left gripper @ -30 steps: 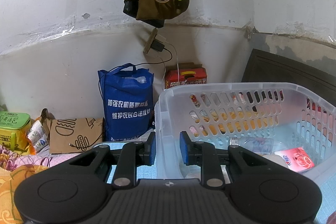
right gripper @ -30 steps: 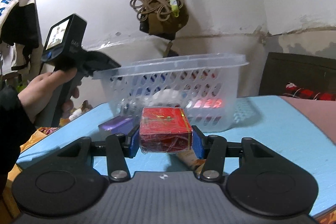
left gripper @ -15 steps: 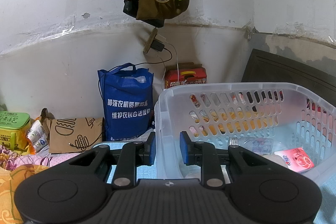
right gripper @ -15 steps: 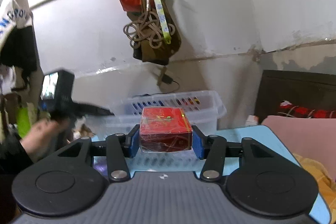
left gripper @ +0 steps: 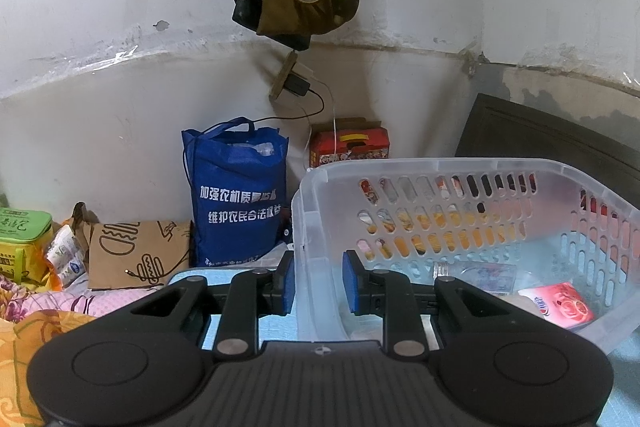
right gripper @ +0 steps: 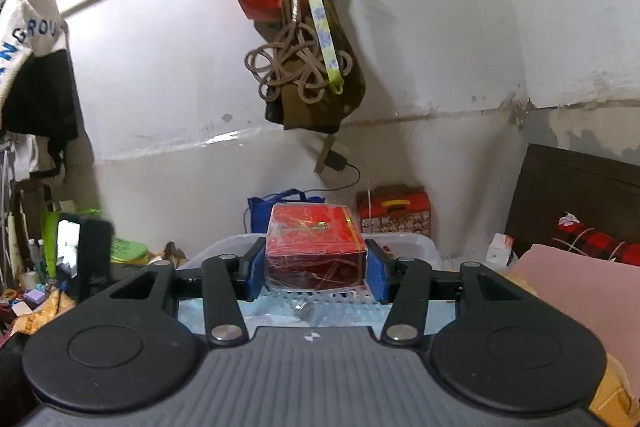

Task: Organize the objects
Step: 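Carry the red box over the basket and open the right gripper, then grasp the white-and-orange lighter with the right gripper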

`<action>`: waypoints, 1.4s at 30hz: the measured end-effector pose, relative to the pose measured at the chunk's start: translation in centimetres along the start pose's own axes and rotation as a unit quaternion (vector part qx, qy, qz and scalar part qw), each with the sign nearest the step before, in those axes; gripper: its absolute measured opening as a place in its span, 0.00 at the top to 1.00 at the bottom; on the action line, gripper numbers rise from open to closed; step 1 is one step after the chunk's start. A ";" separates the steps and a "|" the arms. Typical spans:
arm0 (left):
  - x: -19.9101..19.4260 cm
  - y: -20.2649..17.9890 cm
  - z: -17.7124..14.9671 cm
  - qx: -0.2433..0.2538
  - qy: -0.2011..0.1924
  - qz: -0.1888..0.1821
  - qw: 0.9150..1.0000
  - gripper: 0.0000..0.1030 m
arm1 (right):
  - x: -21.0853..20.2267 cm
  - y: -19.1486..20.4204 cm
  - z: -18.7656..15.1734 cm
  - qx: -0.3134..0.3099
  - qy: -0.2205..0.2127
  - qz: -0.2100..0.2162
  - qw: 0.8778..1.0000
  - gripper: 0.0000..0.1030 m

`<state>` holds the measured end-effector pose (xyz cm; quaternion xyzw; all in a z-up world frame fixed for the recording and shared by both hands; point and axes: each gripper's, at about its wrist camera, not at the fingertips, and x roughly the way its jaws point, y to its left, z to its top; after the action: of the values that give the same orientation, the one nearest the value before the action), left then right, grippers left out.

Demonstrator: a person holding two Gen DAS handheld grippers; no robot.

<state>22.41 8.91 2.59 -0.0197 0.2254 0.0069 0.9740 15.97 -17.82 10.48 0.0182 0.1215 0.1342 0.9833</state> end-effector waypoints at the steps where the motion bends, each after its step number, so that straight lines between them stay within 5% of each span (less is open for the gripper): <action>1: 0.0 0.0 0.0 0.001 0.000 0.000 1.000 0.73 | 0.5 -0.1 0.4 -0.002 0.004 -0.001 1.000 0.49; 10: 0.1 0.0 0.0 0.001 0.000 0.001 1.000 0.73 | 6.8 0.4 1.1 -0.021 0.105 -0.002 0.994 0.48; 19: 0.2 0.0 -0.1 0.001 -0.001 0.001 1.000 0.73 | 9.2 -1.4 1.3 -0.015 0.121 -0.043 0.992 0.47; 20: 0.2 0.1 -0.1 0.000 -0.001 0.000 1.000 0.73 | 9.3 -1.7 1.3 -0.010 0.122 -0.043 0.992 0.44; 23: 0.2 0.1 -0.1 0.000 -0.002 0.000 1.000 0.73 | 9.2 -2.3 1.3 0.003 0.112 -0.035 0.993 0.07; 34: 0.3 0.3 0.0 -0.001 0.000 -0.002 1.000 0.71 | 1.7 -4.0 0.0 0.018 0.028 -0.048 0.998 0.00; 38: 0.3 0.3 0.0 -0.001 0.000 -0.001 1.000 0.71 | -2.6 -4.2 -3.1 0.036 0.015 -0.044 0.998 0.00; 42: 0.4 0.2 0.0 0.003 0.001 0.001 1.000 0.69 | -3.1 -3.0 -8.0 0.015 0.047 -0.052 0.997 0.04</action>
<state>22.71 9.15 2.39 -0.0169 0.2265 0.0070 0.9738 11.93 -21.47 3.21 0.0199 0.1704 0.0822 0.9817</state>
